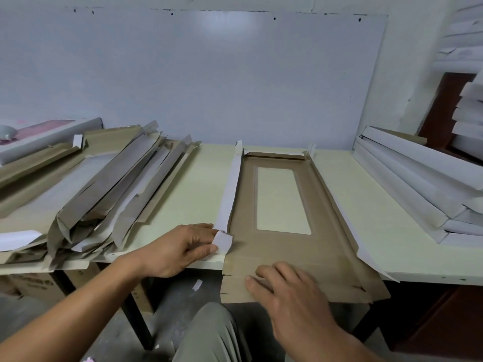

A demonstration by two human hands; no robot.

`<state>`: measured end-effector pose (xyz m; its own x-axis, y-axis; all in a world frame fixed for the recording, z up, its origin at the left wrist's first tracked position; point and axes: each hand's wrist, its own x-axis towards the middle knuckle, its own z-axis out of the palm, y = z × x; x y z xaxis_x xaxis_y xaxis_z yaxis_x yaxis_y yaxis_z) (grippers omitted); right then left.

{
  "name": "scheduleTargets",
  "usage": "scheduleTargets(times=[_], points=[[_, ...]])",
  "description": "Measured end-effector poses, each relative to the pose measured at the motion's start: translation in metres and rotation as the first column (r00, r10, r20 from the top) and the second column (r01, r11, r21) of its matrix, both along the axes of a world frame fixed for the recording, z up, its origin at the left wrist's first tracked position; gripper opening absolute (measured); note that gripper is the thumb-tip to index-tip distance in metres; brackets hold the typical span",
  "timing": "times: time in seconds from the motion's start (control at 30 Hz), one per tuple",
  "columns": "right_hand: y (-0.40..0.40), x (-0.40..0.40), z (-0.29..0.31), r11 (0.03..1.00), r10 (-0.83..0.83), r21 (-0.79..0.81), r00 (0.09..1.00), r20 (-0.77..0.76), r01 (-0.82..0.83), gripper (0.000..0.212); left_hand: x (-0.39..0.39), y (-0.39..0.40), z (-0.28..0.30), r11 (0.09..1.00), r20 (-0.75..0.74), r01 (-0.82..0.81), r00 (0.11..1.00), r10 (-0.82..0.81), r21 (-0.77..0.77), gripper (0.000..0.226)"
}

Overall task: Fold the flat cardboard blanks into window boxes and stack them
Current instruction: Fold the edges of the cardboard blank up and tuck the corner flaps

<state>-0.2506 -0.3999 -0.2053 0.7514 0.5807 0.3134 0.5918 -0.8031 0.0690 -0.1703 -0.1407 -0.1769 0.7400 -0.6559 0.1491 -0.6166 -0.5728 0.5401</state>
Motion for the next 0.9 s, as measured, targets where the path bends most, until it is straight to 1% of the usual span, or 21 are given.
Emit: scheduleTargets(times=[0.07, 0.17, 0.2, 0.27, 0.3, 0.33, 0.4, 0.43, 0.47, 0.53, 0.6, 0.63, 0.7, 0.77, 0.83, 0.9], points=[[0.002, -0.004, -0.007, 0.999, -0.020, -0.030, 1.000, -0.024, 0.019, 0.063, -0.002, -0.011, 0.001, 0.997, 0.060, -0.077, 0.995, 0.077, 0.008, 0.022], [0.000, -0.008, 0.005, 1.000, 0.000, -0.030, 1.000, -0.006, 0.000, 0.044, -0.006, -0.034, -0.005, 0.967, 0.282, -0.236, 0.938, 0.200, 0.099, 0.025], [-0.004, -0.008, 0.012, 1.000, 0.004, 0.010, 1.000, -0.025, -0.004, 0.042, -0.009, -0.043, -0.008, 0.954, 0.349, -0.270, 0.913, 0.211, 0.128, 0.026], [-0.020, 0.000, 0.025, 0.979, 0.043, 0.203, 0.988, -0.149, -0.012, 0.047, -0.015, -0.059, -0.013, 0.938, 0.410, -0.302, 0.887, 0.211, 0.171, 0.025], [-0.033, 0.005, 0.033, 0.952, 0.026, 0.304, 0.975, -0.219, 0.042, 0.049, -0.017, -0.065, -0.015, 0.934, 0.420, -0.310, 0.882, 0.212, 0.179, 0.023], [-0.048, 0.010, 0.039, 0.900, -0.020, 0.420, 0.974, -0.227, 0.116, 0.048, -0.019, -0.069, -0.017, 0.932, 0.424, -0.314, 0.880, 0.214, 0.180, 0.021], [-0.084, 0.027, 0.047, 0.723, -0.184, 0.648, 0.971, -0.151, 0.238, 0.039, -0.020, -0.072, -0.017, 0.934, 0.415, -0.310, 0.884, 0.215, 0.177, 0.018], [-0.103, 0.036, 0.049, 0.640, -0.282, 0.703, 0.946, -0.159, 0.310, 0.035, -0.020, -0.073, -0.017, 0.936, 0.407, -0.305, 0.888, 0.213, 0.175, 0.017], [-0.123, 0.046, 0.051, 0.587, -0.369, 0.702, 0.905, -0.211, 0.403, 0.030, -0.020, -0.074, -0.016, 0.937, 0.399, -0.299, 0.893, 0.209, 0.178, 0.017], [-0.160, 0.065, 0.049, 0.563, -0.483, 0.564, 0.794, -0.368, 0.604, 0.021, -0.019, -0.073, -0.015, 0.939, 0.389, -0.290, 0.899, 0.202, 0.183, 0.018], [-0.188, 0.077, 0.045, 0.535, -0.488, 0.430, 0.681, -0.546, 0.727, 0.016, -0.019, -0.074, -0.014, 0.936, 0.385, -0.289, 0.902, 0.197, 0.198, 0.018], [-0.195, 0.080, 0.045, 0.527, -0.467, 0.400, 0.649, -0.601, 0.750, 0.014, -0.019, -0.073, -0.014, 0.935, 0.383, -0.291, 0.902, 0.198, 0.202, 0.018], [-0.197, 0.081, 0.050, 0.532, -0.418, 0.374, 0.620, -0.664, 0.760, 0.010, -0.020, -0.073, -0.014, 0.935, 0.377, -0.294, 0.903, 0.204, 0.199, 0.017], [-0.190, 0.080, 0.055, 0.566, -0.322, 0.360, 0.601, -0.732, 0.742, 0.010, -0.020, -0.074, -0.014, 0.930, 0.378, -0.305, 0.901, 0.212, 0.204, 0.016], [-0.177, 0.076, 0.058, 0.672, -0.286, 0.285, 0.594, -0.752, 0.683, 0.013, -0.021, -0.075, -0.013, 0.923, 0.375, -0.316, 0.901, 0.220, 0.218, 0.016], [-0.165, 0.072, 0.057, 0.774, -0.311, 0.193, 0.628, -0.713, 0.603, 0.020, -0.022, -0.076, -0.012, 0.910, 0.376, -0.336, 0.897, 0.230, 0.243, 0.017]])
